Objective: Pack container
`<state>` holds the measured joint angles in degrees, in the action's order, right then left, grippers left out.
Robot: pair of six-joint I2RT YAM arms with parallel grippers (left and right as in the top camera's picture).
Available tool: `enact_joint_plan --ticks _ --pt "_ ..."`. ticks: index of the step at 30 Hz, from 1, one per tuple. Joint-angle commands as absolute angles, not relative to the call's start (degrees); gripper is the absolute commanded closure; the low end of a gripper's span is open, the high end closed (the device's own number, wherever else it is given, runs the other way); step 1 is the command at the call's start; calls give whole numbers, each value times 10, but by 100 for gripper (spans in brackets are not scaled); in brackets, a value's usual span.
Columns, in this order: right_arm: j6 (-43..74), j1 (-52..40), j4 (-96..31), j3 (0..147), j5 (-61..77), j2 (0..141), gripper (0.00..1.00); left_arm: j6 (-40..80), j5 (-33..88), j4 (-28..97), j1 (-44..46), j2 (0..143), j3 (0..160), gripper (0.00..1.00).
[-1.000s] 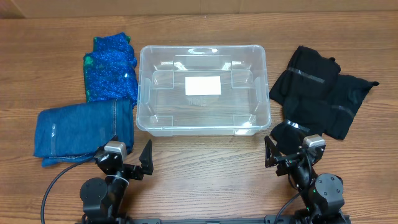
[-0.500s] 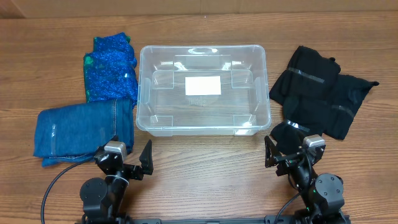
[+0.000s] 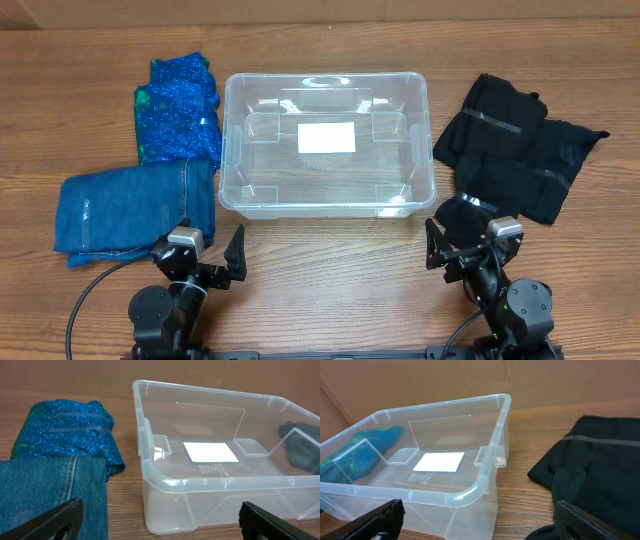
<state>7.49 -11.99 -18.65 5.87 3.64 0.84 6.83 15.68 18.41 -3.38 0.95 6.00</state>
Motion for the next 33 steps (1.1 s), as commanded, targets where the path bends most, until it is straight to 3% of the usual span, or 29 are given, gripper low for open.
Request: enact_joint_plan --ticks 1,27,33 --pt "77 -118 -183 56 34 2 0 60 160 181 -32 4 56 0" --pt "77 -118 -183 56 31 2 0 60 161 159 -32 4 56 0" --pt "77 -118 -183 56 31 2 0 124 161 187 -33 12 79 0"
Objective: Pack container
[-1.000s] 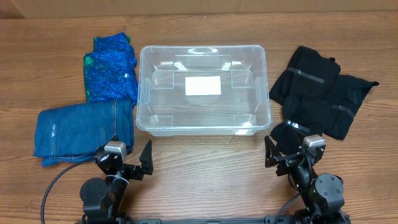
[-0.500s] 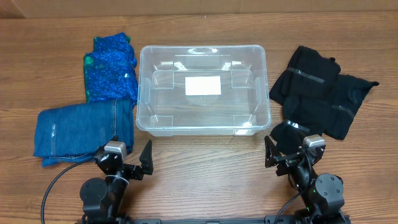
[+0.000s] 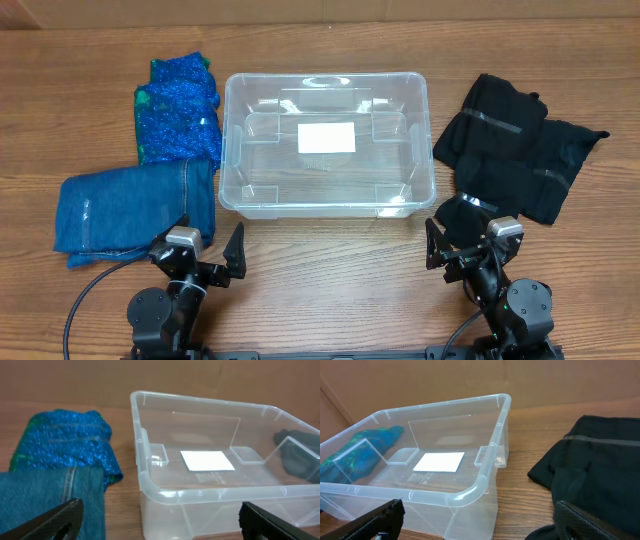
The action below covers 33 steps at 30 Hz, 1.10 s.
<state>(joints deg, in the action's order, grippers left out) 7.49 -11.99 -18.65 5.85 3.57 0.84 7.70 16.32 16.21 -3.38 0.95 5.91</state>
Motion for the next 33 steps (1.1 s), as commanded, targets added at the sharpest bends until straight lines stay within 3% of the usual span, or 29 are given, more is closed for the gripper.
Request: enact_joint_plan --ticks 1,8,15,21,25,33 --pt "77 -118 -183 56 31 2 0 129 152 200 -33 22 94 0" --pt "77 -118 -183 56 31 2 0 127 47 320 -34 231 329 0" --pt "77 -118 -183 56 31 2 0 -14 76 541 -34 577 705 0" --pt "77 -118 -183 56 31 2 0 17 29 681 -62 746 899 0" --pt "77 -118 -183 56 31 2 0 51 99 712 -191 802 929 0" --pt "77 -118 -183 56 31 2 0 -24 288 776 -505 920 919 0"
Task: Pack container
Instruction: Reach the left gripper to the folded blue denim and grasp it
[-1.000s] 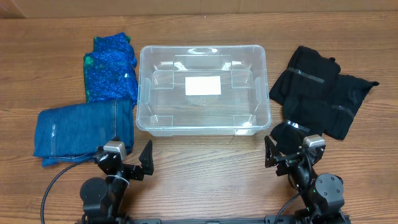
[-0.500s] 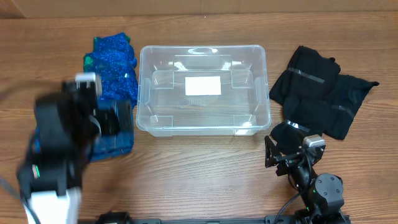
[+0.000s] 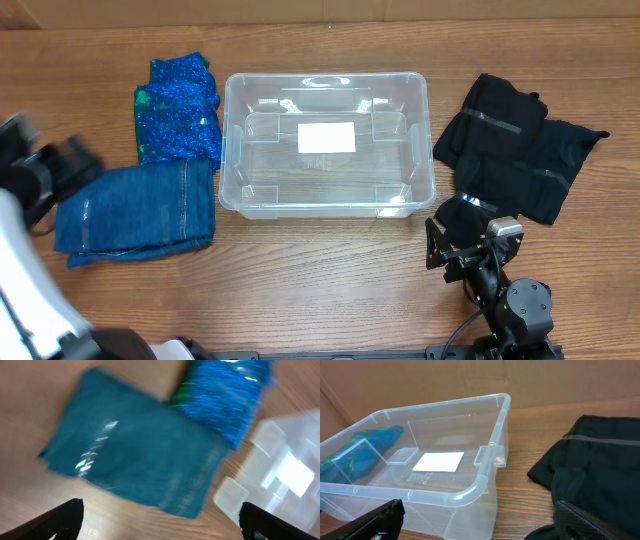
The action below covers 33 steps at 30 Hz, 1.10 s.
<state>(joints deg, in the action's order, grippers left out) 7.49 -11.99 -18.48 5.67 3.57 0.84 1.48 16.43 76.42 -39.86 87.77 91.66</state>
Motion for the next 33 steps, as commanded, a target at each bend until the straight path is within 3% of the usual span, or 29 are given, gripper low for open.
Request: enact_joint_plan --ticks 1,7,16,23,30,33 --pt "77 -118 -183 56 31 2 0 -29 297 777 -533 936 917 0" --pt "77 -118 -183 56 31 2 0 -31 299 758 -633 1055 911 0" --pt "77 -118 -183 56 31 2 0 -103 379 699 -624 1198 911 0" --pt "77 -118 -183 56 31 2 0 -132 380 639 -563 1238 911 0" --pt "77 -118 -183 56 31 2 0 -85 218 612 -466 1261 911 0" --pt "77 -118 -183 56 31 2 0 -86 214 615 -441 1272 911 13"
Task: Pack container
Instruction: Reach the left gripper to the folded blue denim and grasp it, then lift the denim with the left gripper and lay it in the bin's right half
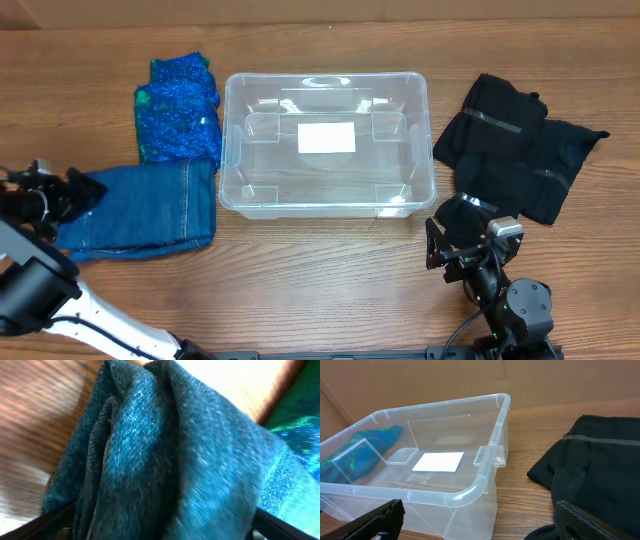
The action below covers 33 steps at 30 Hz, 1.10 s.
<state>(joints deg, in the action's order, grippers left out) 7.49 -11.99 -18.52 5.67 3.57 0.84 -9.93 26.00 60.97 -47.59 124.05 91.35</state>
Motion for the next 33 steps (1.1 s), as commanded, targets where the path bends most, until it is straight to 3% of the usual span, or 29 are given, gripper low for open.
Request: enact_joint_plan --ticks 1,3,4,8,9,21,27,33 --pt "77 -118 -183 56 31 2 0 -86 214 618 -435 1273 911 21" --pt "77 -118 -183 56 31 2 0 -86 216 626 -430 1274 911 43" --pt "77 -118 -183 56 31 2 0 -86 230 637 -429 1273 913 59" --pt "77 -118 -183 56 31 2 0 -88 269 689 -440 1267 939 92" --pt "77 -118 -183 56 31 2 0 -88 271 704 -443 1263 947 96" --pt "77 -118 -183 56 31 2 0 -73 395 965 -443 1100 1292 96" --pt "77 -118 -183 56 31 2 0 32 464 942 -398 1001 1394 96" --pt "77 -118 -183 56 31 2 0 177 455 830 -255 954 1397 96"
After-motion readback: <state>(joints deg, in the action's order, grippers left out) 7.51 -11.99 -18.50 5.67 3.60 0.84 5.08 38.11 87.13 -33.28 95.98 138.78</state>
